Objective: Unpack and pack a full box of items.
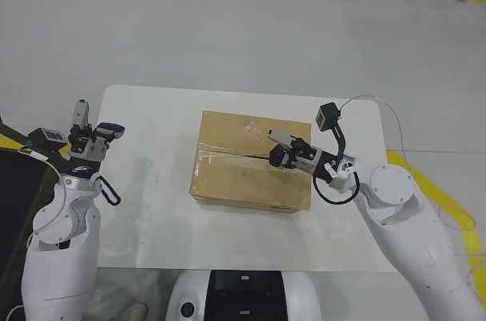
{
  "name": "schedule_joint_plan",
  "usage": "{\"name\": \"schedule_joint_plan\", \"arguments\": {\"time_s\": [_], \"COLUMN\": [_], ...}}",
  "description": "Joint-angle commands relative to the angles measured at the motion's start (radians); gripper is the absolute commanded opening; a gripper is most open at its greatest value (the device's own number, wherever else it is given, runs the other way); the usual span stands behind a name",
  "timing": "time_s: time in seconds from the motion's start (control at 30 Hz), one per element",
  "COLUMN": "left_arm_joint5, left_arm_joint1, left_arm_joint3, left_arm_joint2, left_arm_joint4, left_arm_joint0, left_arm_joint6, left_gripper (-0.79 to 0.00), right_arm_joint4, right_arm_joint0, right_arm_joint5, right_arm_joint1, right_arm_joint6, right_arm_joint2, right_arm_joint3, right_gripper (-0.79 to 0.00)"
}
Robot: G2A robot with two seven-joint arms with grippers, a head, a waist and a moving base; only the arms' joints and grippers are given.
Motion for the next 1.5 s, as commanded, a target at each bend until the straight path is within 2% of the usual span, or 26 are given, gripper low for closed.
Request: {"name": "schedule_joint_plan", "arguments": {"time_s": [0.0, 0.13, 0.27, 0.5, 0.7, 1.13, 1.47], "left_arm_joint5": [0.0, 0.0, 0.0, 0.0, 0.0, 0.0, 0.0], "left_arm_joint1": [0.0, 0.0, 0.0, 0.0, 0.0, 0.0, 0.0], "left_arm_joint3": [0.0, 0.0, 0.0, 0.0, 0.0, 0.0, 0.0], "left_arm_joint2": [0.0, 0.0, 0.0, 0.0, 0.0, 0.0, 0.0], "left_arm_joint4": [0.0, 0.0, 0.0, 0.0, 0.0, 0.0, 0.0], "left_arm_joint0": [0.0, 0.0, 0.0, 0.0, 0.0, 0.0, 0.0], "left_arm_joint6": [0.0, 0.0, 0.0, 0.0, 0.0, 0.0, 0.0], "left_gripper": [0.0, 0.0, 0.0, 0.0, 0.0, 0.0, 0.0], "right_arm_joint4": [0.0, 0.018, 0.035, 0.075, 0.103, 0.084, 0.061], "right_arm_joint0": [0.0, 0.008, 0.088, 0.257, 0.356, 0.434, 0.478], "right_arm_joint5": [0.0, 0.015, 0.026, 0.01, -0.025, -0.016, -0.007], "right_arm_joint1": [0.0, -0.005, -0.025, -0.092, -0.152, -0.244, -0.302], "right_arm_joint6": [0.0, -0.023, -0.003, -0.058, -0.132, -0.266, -0.273], "right_arm_joint2": [0.0, -0.007, -0.087, -0.277, -0.391, -0.512, -0.562], "right_arm_joint3": [0.0, -0.029, -0.024, 0.095, 0.194, 0.312, 0.399], "right_gripper": [0.0, 0.0, 0.0, 0.0, 0.0, 0.0, 0.0]}}
